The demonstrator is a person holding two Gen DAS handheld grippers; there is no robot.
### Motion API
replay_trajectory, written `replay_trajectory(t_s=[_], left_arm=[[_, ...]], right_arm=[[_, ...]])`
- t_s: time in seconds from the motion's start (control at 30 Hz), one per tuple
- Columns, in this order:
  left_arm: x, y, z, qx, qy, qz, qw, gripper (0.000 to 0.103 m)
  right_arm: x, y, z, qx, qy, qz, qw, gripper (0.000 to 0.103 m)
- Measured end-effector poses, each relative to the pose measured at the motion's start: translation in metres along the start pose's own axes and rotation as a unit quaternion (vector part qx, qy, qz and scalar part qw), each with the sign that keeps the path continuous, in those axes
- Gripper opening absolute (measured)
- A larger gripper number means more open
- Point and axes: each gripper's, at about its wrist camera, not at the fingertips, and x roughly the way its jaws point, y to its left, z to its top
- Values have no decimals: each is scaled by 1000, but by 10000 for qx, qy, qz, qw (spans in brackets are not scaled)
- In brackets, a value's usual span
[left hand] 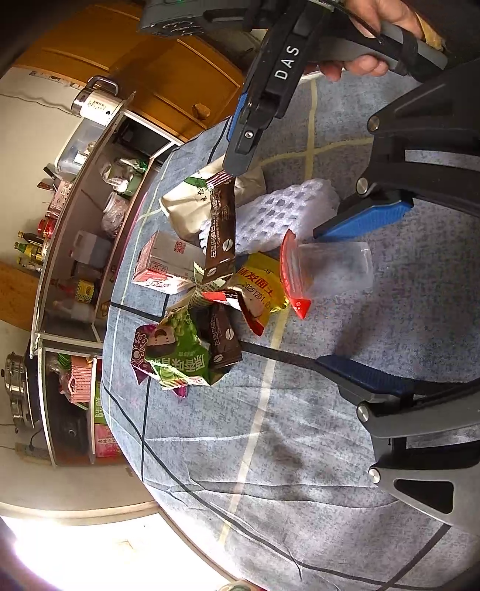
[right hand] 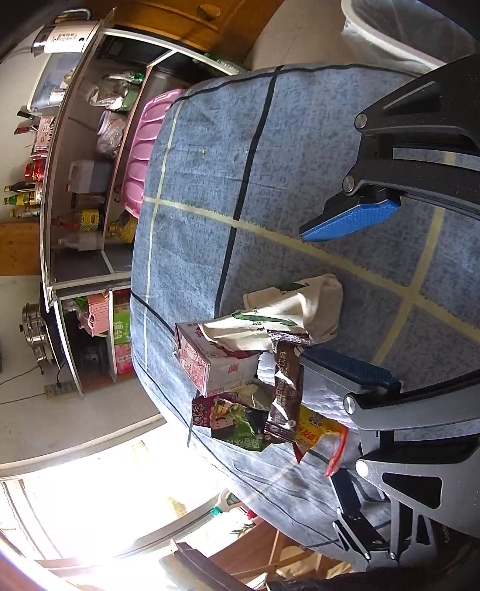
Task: Collect trash
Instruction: 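Grasp the white paper bag with the right tool while the left tool grasps another red-lidded cup, then carry the paper bag and cup over the white bin while both tools open to drop them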
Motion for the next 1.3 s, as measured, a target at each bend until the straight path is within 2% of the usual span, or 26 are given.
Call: replay_trajectory(t_s=[0.2, 0.3, 0.47, 0.53, 0.6, 0.7, 0.77, 0.83, 1.1, 1.3], left_arm=[[5, 5, 5, -49, -49, 97, 9999, 63], [6, 9, 5, -5, -53, 280, 9996, 63], [7, 15, 6, -95, -50, 229, 9997, 63], [8, 17, 6, -89, -68, 193, 9998, 63], [8, 18, 6, -88, -78, 204, 9997, 62], [6, 17, 5, -74, -92, 239, 9996, 56], [5, 19, 4, -86, -107, 209, 9997, 47], [5, 21, 4, -97, -104, 242, 9996, 42], [-3, 18, 2, -80, -137, 199, 9997, 41], [-19, 6, 2, 48, -293, 141, 9995, 41]], right_arm=[[18, 6, 5, -137, 168, -82, 9997, 61], [24, 4, 6, -96, 232, -90, 9996, 61], [27, 11, 6, -302, 207, -236, 9991, 61], [24, 14, 4, -339, 153, -239, 9990, 56], [23, 14, 4, -347, 130, -182, 9991, 44], [21, 16, 3, -368, 83, -206, 9991, 39], [19, 15, 3, -350, 49, -206, 9992, 38], [19, 14, 2, -282, 46, -206, 9994, 37], [8, 12, -6, -189, -29, -293, 9994, 36], [-13, 2, -16, 128, -160, -280, 9994, 36]])
